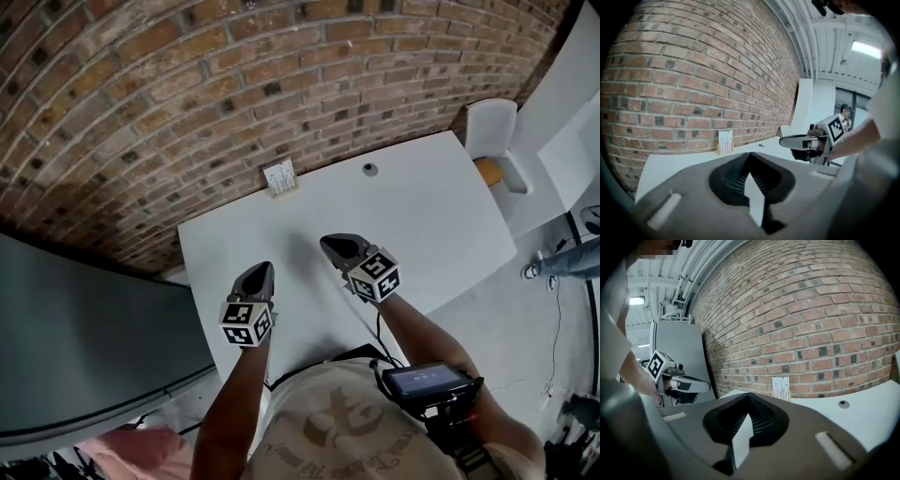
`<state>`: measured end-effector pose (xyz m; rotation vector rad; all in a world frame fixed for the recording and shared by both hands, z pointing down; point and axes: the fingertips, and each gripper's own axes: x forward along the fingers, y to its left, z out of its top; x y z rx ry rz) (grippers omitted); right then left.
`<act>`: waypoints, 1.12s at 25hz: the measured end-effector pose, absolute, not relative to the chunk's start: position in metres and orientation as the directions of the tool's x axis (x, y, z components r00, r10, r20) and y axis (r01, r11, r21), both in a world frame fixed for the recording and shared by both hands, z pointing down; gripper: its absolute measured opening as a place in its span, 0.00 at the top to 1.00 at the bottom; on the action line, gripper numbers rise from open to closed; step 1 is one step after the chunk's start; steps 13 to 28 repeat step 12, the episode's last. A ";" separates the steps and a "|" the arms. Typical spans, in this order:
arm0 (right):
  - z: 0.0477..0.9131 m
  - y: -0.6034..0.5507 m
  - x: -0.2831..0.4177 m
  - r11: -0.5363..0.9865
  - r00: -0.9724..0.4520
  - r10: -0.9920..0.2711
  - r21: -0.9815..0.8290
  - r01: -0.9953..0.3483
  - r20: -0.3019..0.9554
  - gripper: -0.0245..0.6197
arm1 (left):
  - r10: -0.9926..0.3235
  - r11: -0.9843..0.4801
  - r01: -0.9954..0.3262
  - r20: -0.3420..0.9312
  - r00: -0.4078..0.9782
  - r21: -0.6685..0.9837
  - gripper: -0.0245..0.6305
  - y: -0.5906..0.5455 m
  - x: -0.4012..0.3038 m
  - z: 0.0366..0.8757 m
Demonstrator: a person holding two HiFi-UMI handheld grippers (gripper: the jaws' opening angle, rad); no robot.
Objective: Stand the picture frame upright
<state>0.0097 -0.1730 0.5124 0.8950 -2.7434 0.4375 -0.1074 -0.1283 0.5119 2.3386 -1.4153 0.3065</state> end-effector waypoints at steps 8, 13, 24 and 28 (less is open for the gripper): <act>0.496 -0.154 0.009 0.767 -0.782 -0.549 -0.194 -0.612 0.295 0.95 | -0.796 -0.431 -0.873 0.359 0.487 0.228 0.96 -0.107 -0.107 0.502; 0.491 -0.141 0.007 0.762 -0.777 -0.555 -0.194 -0.618 0.296 0.95 | -0.790 -0.442 -0.867 0.358 0.498 0.229 0.96 -0.096 -0.108 0.498; 0.491 -0.141 0.007 0.762 -0.777 -0.555 -0.194 -0.618 0.296 0.95 | -0.790 -0.442 -0.867 0.358 0.498 0.229 0.96 -0.096 -0.108 0.498; 0.491 -0.141 0.007 0.762 -0.777 -0.555 -0.194 -0.618 0.296 0.95 | -0.790 -0.442 -0.867 0.358 0.498 0.229 0.96 -0.096 -0.108 0.498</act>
